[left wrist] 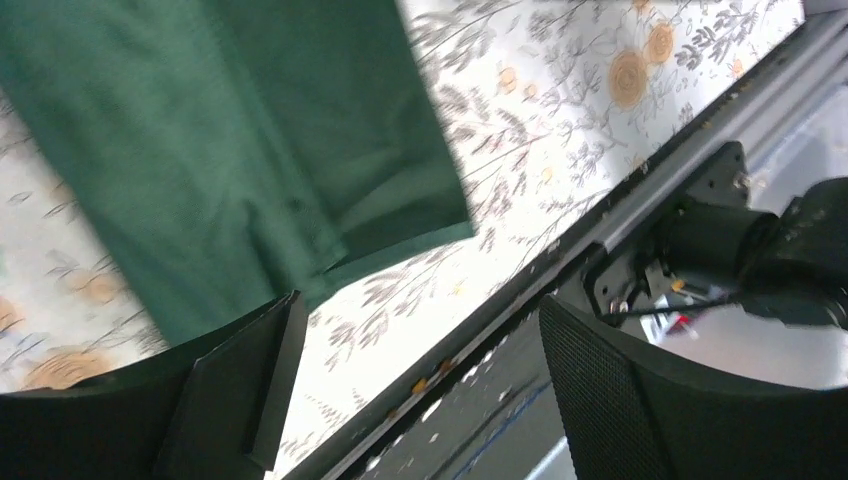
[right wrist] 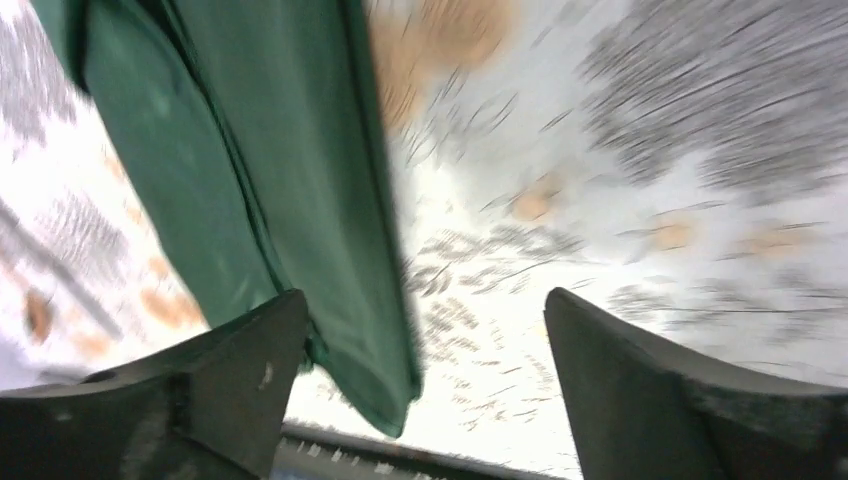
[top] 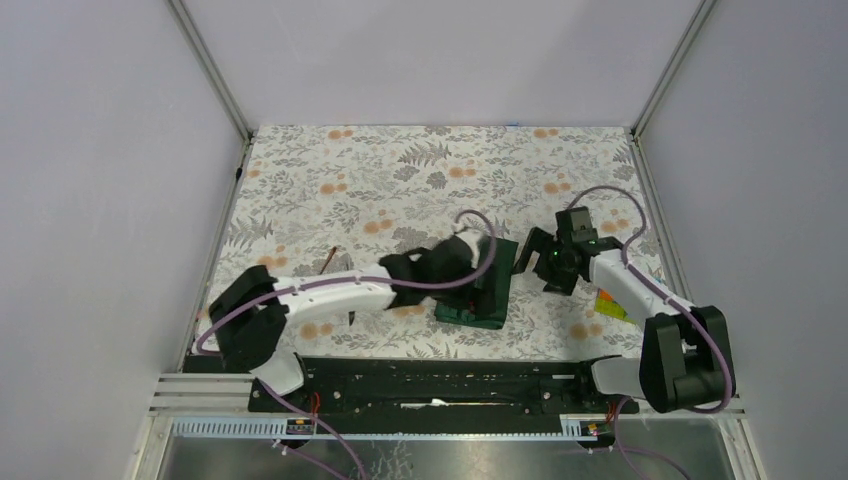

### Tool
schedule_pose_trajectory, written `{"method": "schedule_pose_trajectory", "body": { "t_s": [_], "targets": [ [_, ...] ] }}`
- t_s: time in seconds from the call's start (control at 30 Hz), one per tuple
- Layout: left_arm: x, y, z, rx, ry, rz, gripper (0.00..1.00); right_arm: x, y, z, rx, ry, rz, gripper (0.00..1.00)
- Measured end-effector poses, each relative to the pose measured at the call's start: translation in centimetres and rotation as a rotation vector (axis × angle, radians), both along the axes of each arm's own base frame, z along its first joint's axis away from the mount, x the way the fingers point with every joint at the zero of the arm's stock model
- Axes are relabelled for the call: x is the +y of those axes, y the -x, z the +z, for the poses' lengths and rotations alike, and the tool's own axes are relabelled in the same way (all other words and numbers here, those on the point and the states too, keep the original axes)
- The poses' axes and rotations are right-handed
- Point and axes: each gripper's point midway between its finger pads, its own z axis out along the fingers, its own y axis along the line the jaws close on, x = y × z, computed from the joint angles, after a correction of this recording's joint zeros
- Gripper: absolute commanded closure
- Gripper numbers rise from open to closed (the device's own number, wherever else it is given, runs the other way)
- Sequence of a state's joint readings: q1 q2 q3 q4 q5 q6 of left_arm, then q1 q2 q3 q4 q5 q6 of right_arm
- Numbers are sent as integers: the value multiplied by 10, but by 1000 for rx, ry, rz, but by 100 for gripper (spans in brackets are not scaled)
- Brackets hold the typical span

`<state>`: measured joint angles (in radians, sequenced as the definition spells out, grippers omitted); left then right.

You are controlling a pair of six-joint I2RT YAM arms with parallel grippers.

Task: Fold the napkin into a case and place the utensils inside
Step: Pick up the 2/3-rectangle-folded napkin from the center of the board.

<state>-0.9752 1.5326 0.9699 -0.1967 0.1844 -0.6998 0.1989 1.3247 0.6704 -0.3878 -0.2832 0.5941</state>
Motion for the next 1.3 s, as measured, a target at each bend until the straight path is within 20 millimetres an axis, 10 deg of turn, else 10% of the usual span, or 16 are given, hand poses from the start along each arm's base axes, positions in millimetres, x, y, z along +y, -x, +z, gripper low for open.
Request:
{"method": "schedule_pose_trajectory", "body": {
  "t_s": [0.3,0.57,1.3],
  "targets": [
    [-105,35,-18,-316,-343,-27,29,-102,-43,38,-106,212,-330,0],
    [-91,27,-80,-398,-685,-6,41,-133,-39,47,-68,281,-471,0],
    [-73,4,-89,-292,-629,60,78,-74,-30,17,-39,-6,-199,0]
  ]
}}
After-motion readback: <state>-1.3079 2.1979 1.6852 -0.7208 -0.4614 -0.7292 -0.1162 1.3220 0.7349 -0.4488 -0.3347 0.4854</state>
